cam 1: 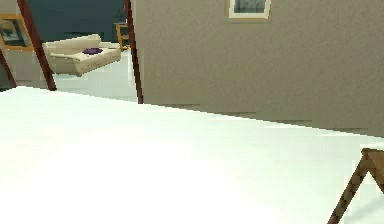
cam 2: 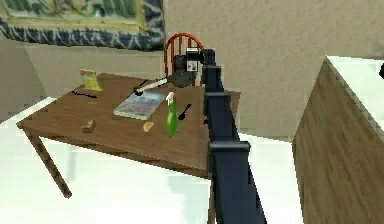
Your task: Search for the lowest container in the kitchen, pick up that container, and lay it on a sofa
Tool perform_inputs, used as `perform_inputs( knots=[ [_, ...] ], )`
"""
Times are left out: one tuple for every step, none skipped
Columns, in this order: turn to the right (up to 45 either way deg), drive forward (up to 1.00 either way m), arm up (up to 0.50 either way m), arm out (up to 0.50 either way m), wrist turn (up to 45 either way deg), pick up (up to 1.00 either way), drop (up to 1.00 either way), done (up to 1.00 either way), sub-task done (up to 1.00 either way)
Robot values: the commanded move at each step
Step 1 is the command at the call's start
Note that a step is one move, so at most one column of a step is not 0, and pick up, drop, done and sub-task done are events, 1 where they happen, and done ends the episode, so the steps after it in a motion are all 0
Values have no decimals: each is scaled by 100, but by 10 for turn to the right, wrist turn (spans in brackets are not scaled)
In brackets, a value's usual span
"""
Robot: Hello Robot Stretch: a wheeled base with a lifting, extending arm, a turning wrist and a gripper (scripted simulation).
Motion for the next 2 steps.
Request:
perform_inputs(
  knots=[
    [0,0,0,0,240,0,0,0,0],
    [0,0,-30,0,0,0,0,0,0]
  ],
)
